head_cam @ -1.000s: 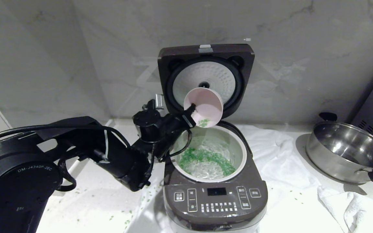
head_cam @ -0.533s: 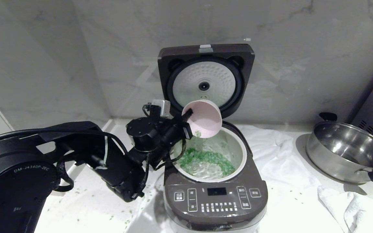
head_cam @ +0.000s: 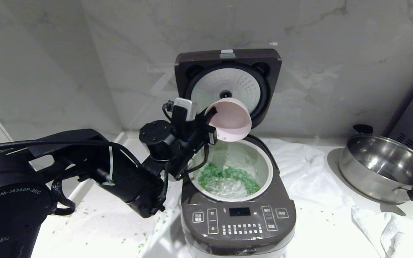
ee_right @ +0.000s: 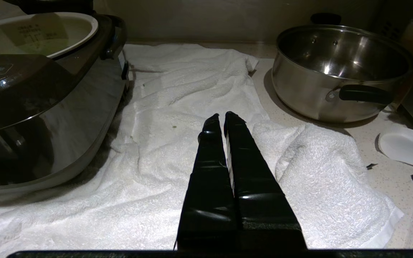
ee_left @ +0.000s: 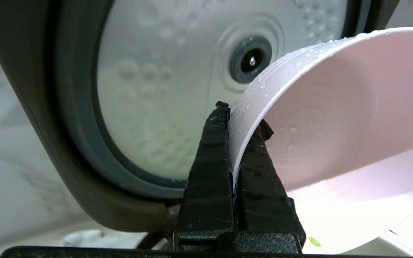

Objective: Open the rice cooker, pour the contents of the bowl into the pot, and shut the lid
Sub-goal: Pour the water from the bowl into the rice cooker

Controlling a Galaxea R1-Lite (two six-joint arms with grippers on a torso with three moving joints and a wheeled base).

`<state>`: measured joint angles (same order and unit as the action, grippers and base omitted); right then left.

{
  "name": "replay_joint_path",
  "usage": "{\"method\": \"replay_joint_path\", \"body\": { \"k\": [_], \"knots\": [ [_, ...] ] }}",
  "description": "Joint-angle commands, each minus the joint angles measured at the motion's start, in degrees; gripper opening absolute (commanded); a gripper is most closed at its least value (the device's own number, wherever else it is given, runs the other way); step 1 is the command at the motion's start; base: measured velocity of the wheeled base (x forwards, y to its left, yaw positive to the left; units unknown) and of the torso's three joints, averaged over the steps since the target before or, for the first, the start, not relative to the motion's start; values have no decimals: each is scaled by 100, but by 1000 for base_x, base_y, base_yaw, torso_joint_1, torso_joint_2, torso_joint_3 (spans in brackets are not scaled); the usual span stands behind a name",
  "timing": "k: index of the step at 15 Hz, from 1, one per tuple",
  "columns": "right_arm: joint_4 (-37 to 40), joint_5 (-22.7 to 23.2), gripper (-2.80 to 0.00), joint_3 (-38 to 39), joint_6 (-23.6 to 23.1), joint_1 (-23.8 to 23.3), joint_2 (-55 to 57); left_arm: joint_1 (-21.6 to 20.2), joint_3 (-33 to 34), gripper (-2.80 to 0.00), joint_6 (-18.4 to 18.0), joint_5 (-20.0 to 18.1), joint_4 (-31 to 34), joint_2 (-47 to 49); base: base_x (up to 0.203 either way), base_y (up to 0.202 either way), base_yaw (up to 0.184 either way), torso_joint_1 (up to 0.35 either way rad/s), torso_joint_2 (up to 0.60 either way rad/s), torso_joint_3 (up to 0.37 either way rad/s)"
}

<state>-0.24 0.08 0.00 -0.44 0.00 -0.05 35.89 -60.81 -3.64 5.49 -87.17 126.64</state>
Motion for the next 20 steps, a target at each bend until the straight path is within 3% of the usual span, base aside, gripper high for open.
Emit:
{"method": "replay_joint_path", "body": {
  "k": [1,4,11,12,15,17,20],
  "knots": [
    [-2,1,-280,9,0,0,5,-3,16,-280,-49,5,-49,-43,0,0,0,0,0,0],
    [-2,1,-280,9,0,-3,2,15,7,-280,-181,5,-49,-35,0,0,0,0,0,0],
    [-2,1,-280,9,0,-9,5,0,139,-280,39,5,-49,-117,0,0,0,0,0,0],
    [-2,1,-280,9,0,0,1,-20,128,-280,142,5,-49,-134,0,0,0,0,0,0],
    [-2,1,-280,9,0,-1,-2,-346,236,-280,1259,18,59,-386,0,0,0,0,0,0],
    [-2,1,-280,9,0,-8,2,-616,378,-280,1616,7,904,-692,0,0,0,0,0,0],
    [-2,1,-280,9,0,0,5,-725,444,-280,1683,-5,2606,-1291,0,0,0,0,0,0]
  ]
}}
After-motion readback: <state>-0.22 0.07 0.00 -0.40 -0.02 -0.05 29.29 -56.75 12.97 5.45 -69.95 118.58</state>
